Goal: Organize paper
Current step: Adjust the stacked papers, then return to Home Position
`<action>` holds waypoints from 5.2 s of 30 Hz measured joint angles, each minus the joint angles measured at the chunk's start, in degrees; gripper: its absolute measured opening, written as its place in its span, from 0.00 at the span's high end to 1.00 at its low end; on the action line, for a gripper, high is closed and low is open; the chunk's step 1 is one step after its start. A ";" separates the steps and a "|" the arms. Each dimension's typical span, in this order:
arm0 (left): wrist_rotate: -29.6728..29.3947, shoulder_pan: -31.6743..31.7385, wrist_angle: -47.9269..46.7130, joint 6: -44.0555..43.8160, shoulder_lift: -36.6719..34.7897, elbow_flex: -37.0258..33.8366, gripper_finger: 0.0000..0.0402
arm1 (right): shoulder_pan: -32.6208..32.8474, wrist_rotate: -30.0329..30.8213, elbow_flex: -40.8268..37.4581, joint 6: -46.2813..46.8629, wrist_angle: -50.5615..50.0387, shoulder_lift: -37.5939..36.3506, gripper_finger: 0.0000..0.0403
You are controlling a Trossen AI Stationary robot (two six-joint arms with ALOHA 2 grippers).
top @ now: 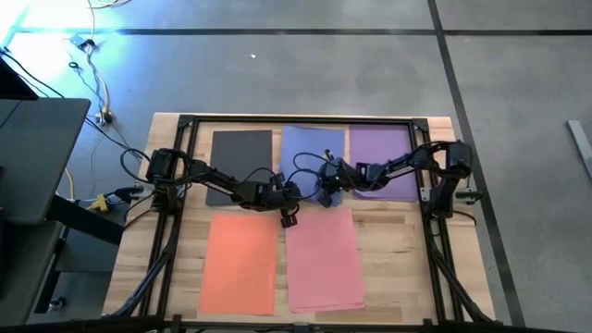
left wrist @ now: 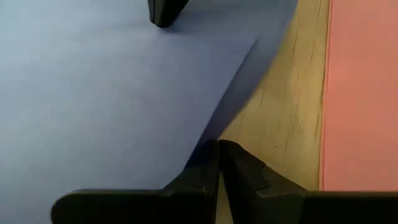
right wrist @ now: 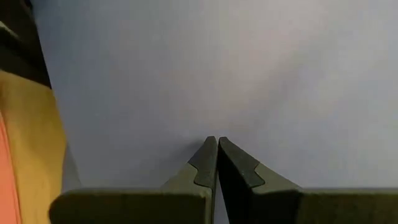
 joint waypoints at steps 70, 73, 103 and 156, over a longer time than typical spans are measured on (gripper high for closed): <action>-25.42 -9.68 -48.16 -27.94 -22.11 4.61 1.00 | 1.86 -0.22 -0.26 -7.16 -10.30 -10.91 0.95; -28.07 -11.63 -47.91 -27.99 -25.21 4.61 1.00 | 1.86 -0.21 -0.30 -7.21 -14.84 -16.07 0.92; -1.23 -5.30 12.17 -12.33 -87.31 -49.72 1.00 | 1.86 1.28 -41.81 13.90 -6.65 -87.41 0.99; 11.30 1.86 0.51 -3.84 -110.57 -54.34 1.00 | 7.79 1.17 -41.81 11.30 -10.01 -104.56 0.99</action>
